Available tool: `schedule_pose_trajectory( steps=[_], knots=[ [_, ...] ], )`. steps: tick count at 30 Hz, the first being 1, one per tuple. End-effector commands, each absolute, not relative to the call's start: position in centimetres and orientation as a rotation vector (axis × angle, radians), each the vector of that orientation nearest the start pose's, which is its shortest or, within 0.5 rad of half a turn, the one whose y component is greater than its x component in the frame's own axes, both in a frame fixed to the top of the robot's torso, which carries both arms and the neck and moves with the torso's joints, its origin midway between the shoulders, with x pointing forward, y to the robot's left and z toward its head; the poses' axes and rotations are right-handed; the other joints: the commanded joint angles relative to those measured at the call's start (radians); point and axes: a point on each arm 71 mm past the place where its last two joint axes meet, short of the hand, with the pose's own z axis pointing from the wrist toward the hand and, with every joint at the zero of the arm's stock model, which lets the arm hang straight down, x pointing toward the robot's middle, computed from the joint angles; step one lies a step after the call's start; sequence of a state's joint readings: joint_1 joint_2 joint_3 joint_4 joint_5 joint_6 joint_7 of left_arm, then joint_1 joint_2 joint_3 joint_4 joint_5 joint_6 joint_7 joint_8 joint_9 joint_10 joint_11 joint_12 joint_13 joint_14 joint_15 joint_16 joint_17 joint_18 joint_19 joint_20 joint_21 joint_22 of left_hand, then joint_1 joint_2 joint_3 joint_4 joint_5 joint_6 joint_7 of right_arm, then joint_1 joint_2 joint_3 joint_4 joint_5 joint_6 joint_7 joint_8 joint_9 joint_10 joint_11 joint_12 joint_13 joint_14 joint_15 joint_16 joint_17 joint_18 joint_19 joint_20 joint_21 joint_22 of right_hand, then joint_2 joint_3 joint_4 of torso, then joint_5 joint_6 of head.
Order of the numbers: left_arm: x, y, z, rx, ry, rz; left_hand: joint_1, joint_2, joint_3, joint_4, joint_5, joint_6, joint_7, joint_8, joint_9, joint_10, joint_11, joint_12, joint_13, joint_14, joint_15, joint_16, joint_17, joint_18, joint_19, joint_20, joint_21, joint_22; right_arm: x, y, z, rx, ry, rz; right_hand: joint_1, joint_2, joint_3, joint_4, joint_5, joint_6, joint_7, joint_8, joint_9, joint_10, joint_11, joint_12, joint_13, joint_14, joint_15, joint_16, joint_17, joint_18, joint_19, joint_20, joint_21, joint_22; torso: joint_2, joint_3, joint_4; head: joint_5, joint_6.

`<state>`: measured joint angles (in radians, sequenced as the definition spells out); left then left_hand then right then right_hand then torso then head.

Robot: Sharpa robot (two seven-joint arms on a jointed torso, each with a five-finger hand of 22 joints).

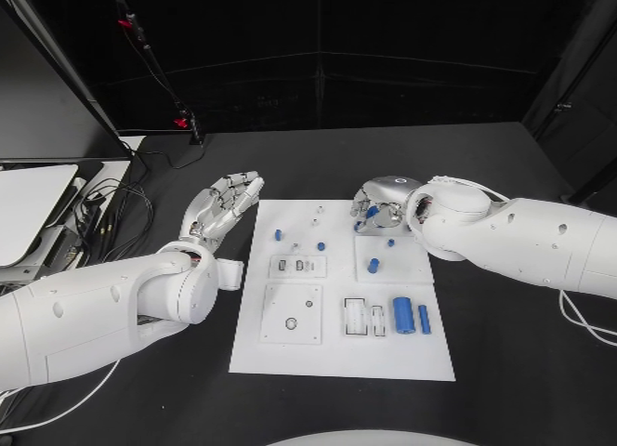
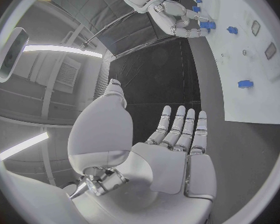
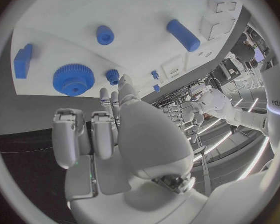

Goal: Assemble the parts on the task board

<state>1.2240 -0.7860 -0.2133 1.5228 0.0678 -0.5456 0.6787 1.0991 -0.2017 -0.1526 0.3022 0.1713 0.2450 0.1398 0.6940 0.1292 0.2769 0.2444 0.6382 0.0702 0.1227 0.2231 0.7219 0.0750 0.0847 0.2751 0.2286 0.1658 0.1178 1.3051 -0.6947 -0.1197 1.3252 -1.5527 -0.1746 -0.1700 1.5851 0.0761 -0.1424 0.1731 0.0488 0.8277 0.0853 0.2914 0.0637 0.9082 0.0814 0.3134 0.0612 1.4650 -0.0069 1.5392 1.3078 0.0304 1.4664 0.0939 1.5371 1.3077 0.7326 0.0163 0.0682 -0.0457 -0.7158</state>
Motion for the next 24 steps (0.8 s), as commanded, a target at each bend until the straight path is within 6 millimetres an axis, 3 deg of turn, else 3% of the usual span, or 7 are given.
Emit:
schedule_pose_trajectory(
  steps=[1,8,15,24],
  knots=[
    [46.57,19.94,-18.57,-0.775,0.941,-1.595,0.0,0.008,0.006,0.0,-0.002,-0.001,0.153,0.003,-0.001,0.001,0.007,0.005,-0.002,0.001,0.005,0.007,-0.001,-0.008,-0.001,0.005,0.006,0.001,53.07,-18.57,-17.98,-0.325,1.76,0.373,0.013,-0.005,0.004,0.005,-0.001,0.016,-0.002,-0.012,0.002,0.018,0.002,-0.01,0.001,0.075,0.008,-0.004,0.093,-0.006,0.04,0.013,-0.004,0.163,-0.003,0.0009,0.0007,-0.001,0.001],
    [46.57,19.96,-18.58,-0.777,0.942,-1.597,-0.002,0.024,0.018,0.0,-0.006,-0.003,0.153,0.006,-0.005,0.0,0.007,0.007,-0.003,0.0,0.005,0.009,-0.004,-0.008,-0.004,0.005,0.007,0.002,53.1,-18.47,-18.21,-0.344,1.786,0.345,0.019,-0.012,0.005,0.014,-0.002,0.032,-0.005,-0.035,0.001,0.054,0.003,-0.028,0.0,0.074,0.017,-0.005,0.09,-0.005,0.04,0.022,-0.005,0.162,-0.007,0.0016,0.0006,0.003,0.005],
    [46.55,20.01,-18.57,-0.778,0.943,-1.599,-0.002,0.031,0.024,-0.001,-0.007,-0.003,0.153,0.008,-0.007,-0.001,0.006,0.009,-0.003,-0.001,0.005,0.01,-0.005,-0.008,-0.006,0.005,0.008,0.002,53.38,-18.11,-18.37,-0.361,1.791,0.329,0.022,-0.01,0.008,0.022,-0.002,0.046,-0.003,-0.045,0.002,0.071,0.003,-0.041,0.0,0.074,0.018,-0.006,0.089,-0.005,0.04,0.024,-0.005,0.162,-0.01,0.0014,-0.0008,-0.004,-0.001],
    [46.56,20.04,-18.59,-0.779,0.945,-1.597,0.001,0.048,0.037,-0.001,-0.011,-0.004,0.153,0.012,-0.012,-0.002,0.007,0.012,-0.003,-0.001,0.006,0.013,-0.007,-0.009,-0.007,0.005,0.011,0.003,53.65,-17.71,-18.66,-0.371,1.803,0.323,0.026,-0.009,0.011,0.031,-0.002,0.048,-0.004,-0.06,0.001,0.08,0.002,-0.058,0.0,0.073,0.017,-0.007,0.086,-0.005,0.039,0.024,-0.006,0.162,-0.013,0.0014,-0.0016,0.003,-0.008]
  ],
)
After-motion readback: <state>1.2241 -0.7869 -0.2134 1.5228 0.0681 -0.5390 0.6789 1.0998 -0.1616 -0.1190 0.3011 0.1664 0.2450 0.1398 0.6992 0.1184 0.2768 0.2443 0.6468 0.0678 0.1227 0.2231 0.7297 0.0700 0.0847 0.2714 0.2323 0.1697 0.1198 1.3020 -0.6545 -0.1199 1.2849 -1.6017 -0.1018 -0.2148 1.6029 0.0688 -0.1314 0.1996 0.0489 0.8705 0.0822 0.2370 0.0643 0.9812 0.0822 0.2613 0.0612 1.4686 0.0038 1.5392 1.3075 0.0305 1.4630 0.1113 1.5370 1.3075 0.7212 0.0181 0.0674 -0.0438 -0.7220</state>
